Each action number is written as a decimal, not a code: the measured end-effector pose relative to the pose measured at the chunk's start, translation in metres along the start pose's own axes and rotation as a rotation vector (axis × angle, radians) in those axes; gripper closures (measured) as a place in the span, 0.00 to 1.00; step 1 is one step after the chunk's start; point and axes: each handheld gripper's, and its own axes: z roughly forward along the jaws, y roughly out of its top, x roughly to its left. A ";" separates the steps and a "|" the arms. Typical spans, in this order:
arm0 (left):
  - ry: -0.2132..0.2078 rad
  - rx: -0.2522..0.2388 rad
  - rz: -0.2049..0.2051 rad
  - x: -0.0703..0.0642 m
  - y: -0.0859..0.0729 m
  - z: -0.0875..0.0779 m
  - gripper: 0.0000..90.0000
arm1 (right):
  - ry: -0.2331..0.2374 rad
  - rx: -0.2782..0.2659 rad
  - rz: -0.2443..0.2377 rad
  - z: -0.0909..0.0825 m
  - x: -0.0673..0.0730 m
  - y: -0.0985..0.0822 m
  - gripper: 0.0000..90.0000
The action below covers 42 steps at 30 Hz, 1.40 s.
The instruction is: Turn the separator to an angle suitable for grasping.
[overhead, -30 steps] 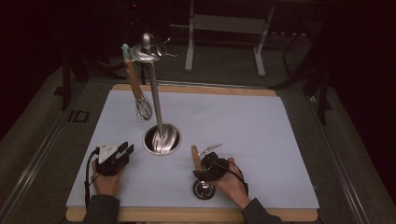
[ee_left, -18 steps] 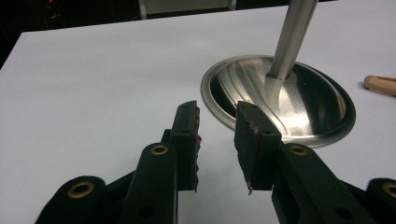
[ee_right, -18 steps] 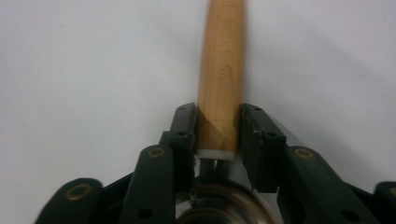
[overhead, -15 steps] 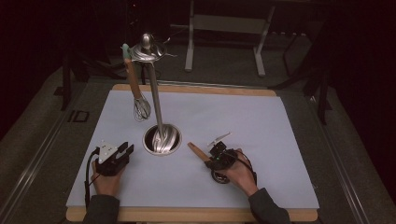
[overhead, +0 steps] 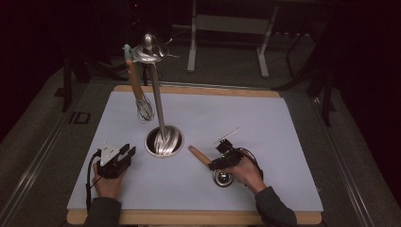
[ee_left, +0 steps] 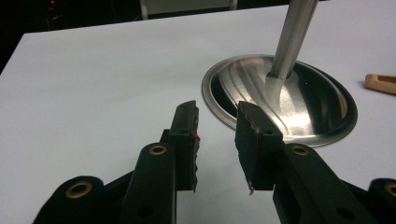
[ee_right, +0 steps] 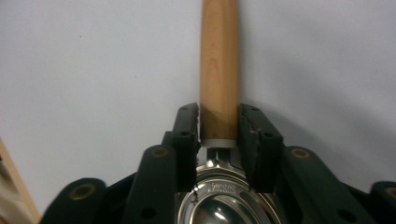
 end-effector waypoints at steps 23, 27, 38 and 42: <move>0.004 -0.001 0.001 -0.001 0.000 0.000 0.77 | -0.102 0.085 -0.087 0.009 0.022 0.013 0.79; 0.004 -0.001 0.001 -0.001 0.000 0.000 0.77 | -0.097 0.072 -0.091 0.009 0.022 0.012 0.79; 0.003 0.002 0.003 0.000 0.000 0.000 0.77 | -0.083 0.029 -0.096 0.004 0.022 0.011 0.79; 0.003 0.002 0.003 0.000 0.000 0.000 0.77 | -0.084 0.025 -0.093 0.004 0.022 0.010 0.79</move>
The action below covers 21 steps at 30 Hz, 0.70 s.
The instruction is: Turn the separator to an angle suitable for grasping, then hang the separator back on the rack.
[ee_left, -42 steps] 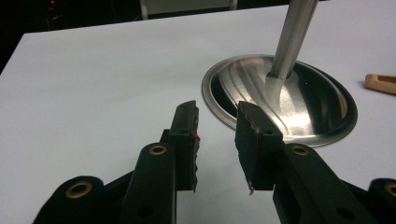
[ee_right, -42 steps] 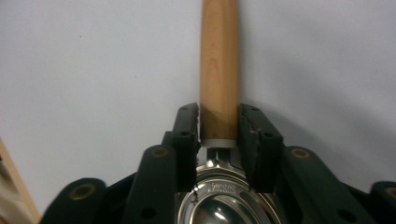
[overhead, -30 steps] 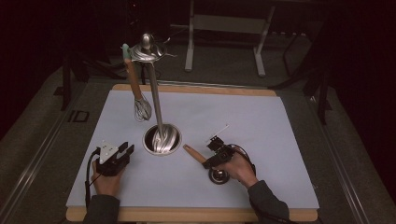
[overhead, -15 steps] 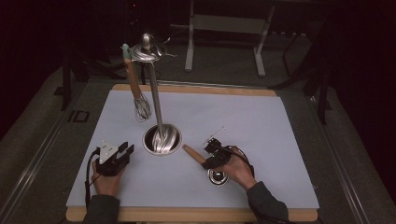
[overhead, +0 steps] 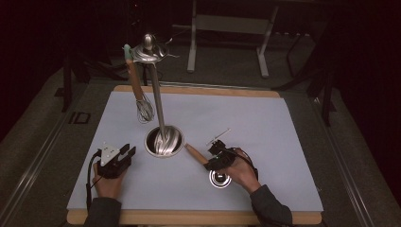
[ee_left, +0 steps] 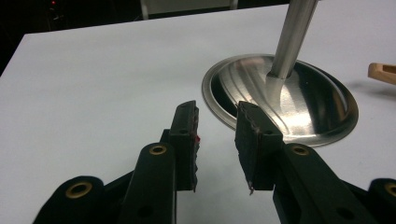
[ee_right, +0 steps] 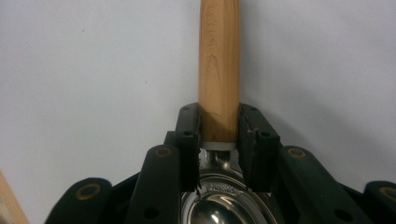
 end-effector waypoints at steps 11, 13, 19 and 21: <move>0.001 -0.003 -0.003 0.000 0.000 0.000 0.77 | 0.023 -0.028 -0.013 -0.008 -0.007 0.001 0.79; 0.001 -0.003 -0.003 0.000 0.000 0.000 0.77 | 0.026 -0.035 -0.014 -0.009 -0.010 0.001 0.79; 0.001 -0.007 -0.006 -0.001 0.000 0.000 0.77 | 0.046 -0.064 -0.025 -0.011 -0.016 -0.001 0.79; 0.001 -0.004 -0.003 0.000 0.000 0.000 0.77 | 0.051 -0.088 -0.055 -0.013 -0.017 -0.002 0.79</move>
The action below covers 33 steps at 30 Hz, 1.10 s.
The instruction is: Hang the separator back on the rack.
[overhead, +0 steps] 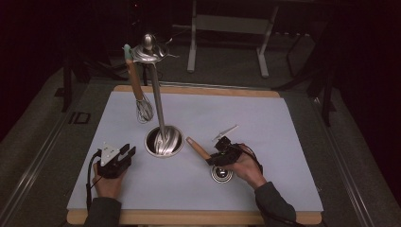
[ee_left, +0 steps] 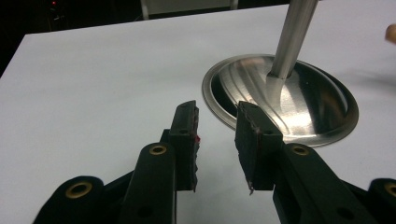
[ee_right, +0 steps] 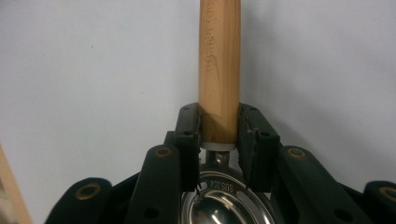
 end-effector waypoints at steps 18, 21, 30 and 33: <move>0.001 0.001 0.002 0.000 0.000 0.000 0.77 | 0.023 -0.086 -0.111 -0.014 -0.003 0.004 0.79; 0.001 0.001 0.002 0.000 0.000 0.000 0.77 | 0.026 -0.103 -0.148 -0.018 -0.003 0.004 0.79; 0.001 -0.002 0.000 0.000 0.000 0.000 0.77 | 0.057 -0.150 -0.234 -0.026 -0.001 0.007 0.79; 0.000 -0.002 0.000 0.000 0.000 0.000 0.77 | 0.066 -0.166 -0.244 -0.027 -0.001 0.009 0.79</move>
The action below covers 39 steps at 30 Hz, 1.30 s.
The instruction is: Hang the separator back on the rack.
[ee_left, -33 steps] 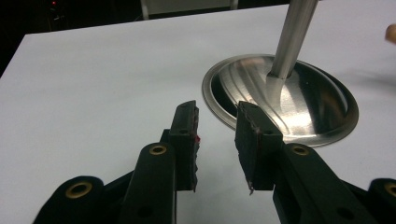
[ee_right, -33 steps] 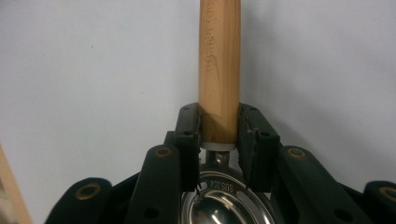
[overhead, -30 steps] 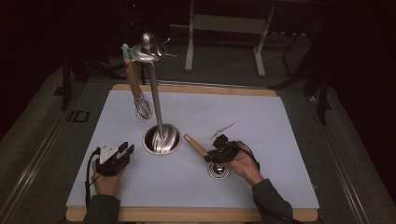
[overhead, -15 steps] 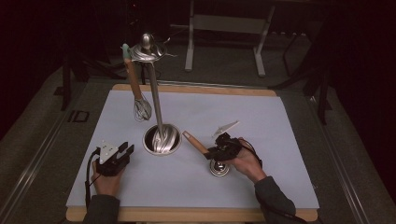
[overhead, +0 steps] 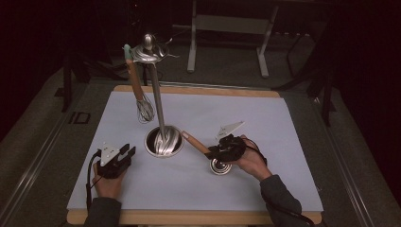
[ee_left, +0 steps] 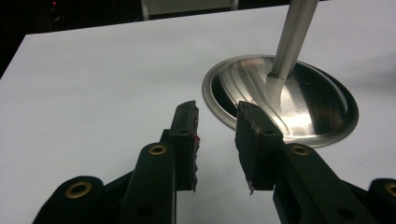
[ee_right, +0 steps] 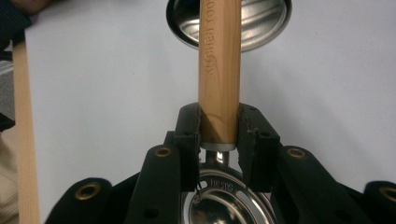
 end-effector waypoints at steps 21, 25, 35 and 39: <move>0.001 0.001 0.002 0.000 0.000 0.000 0.77 | -0.019 -0.123 -0.054 -0.023 -0.001 0.017 0.79; 0.000 0.001 0.001 0.000 0.000 0.000 0.77 | -0.018 -0.149 -0.056 -0.028 -0.001 0.021 0.79; -0.001 -0.001 0.000 0.000 0.000 0.000 0.77 | -0.022 -0.220 -0.061 -0.038 -0.001 0.032 0.79; -0.001 0.000 0.000 0.000 0.000 0.000 0.77 | -0.021 -0.243 -0.059 -0.041 -0.002 0.035 0.79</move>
